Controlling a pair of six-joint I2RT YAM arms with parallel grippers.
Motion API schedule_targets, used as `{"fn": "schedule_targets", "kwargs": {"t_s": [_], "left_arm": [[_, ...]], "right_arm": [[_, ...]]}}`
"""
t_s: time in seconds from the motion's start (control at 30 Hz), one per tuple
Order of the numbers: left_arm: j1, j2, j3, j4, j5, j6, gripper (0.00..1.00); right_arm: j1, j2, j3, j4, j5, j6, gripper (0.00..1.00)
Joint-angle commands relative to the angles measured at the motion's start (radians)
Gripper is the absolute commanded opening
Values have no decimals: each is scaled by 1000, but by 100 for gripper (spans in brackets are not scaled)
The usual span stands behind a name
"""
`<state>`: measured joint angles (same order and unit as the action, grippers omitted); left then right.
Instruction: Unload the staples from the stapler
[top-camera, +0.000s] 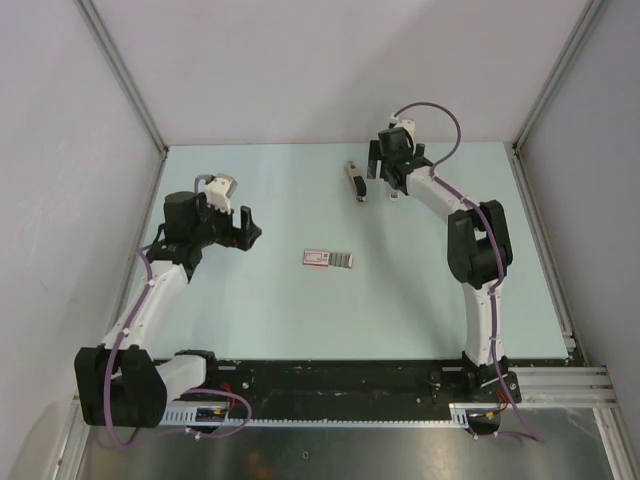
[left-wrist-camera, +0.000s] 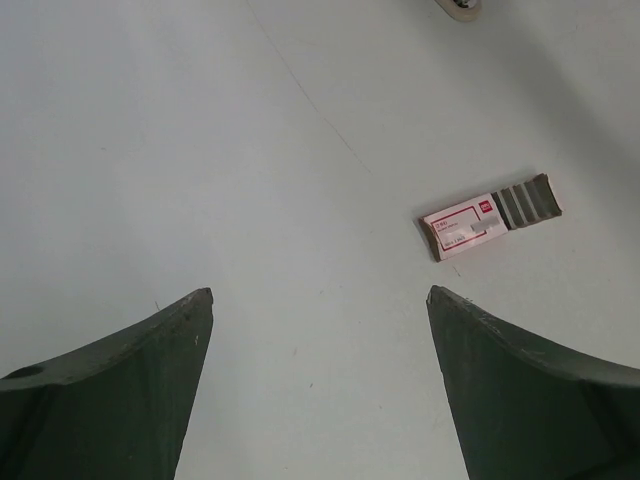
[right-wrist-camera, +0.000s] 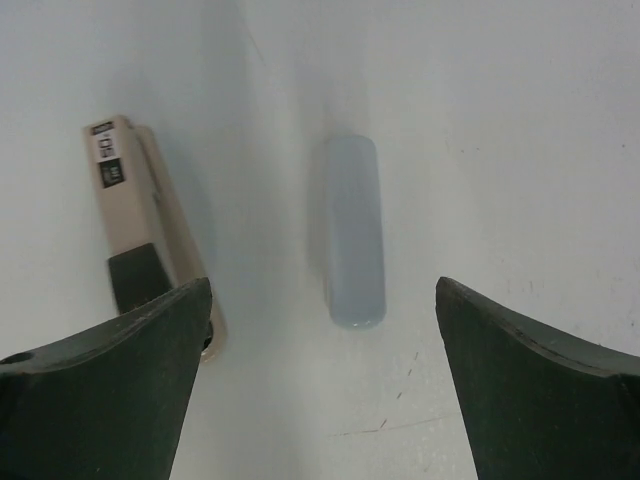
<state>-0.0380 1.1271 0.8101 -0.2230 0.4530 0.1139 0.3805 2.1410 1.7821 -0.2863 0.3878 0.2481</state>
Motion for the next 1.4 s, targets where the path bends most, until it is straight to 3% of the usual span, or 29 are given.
{"fn": "schedule_targets", "kwargs": {"t_s": [0.0, 0.1, 0.43, 0.7, 1.07, 1.3, 1.37], "left_arm": [[-9, 3, 4, 5, 1, 10, 93], [-9, 4, 2, 5, 7, 5, 94], [-10, -3, -12, 2, 4, -7, 97], [-10, -10, -29, 2, -12, 0, 98], [-10, -31, -48, -2, -29, 12, 98], [-11, -51, -49, -19, -16, 18, 97], [-11, -61, -44, -30, -1, 17, 99]], "right_arm": [[-35, 34, 55, 12, -18, 35, 99], [-58, 58, 58, 21, -42, 43, 99], [-75, 119, 64, -4, -104, 65, 74], [-77, 123, 34, -16, -135, 81, 62], [-79, 119, 35, -22, -149, 81, 35], [-64, 89, 22, -34, -163, 86, 4], [-46, 48, -3, -30, -164, 85, 1]]}}
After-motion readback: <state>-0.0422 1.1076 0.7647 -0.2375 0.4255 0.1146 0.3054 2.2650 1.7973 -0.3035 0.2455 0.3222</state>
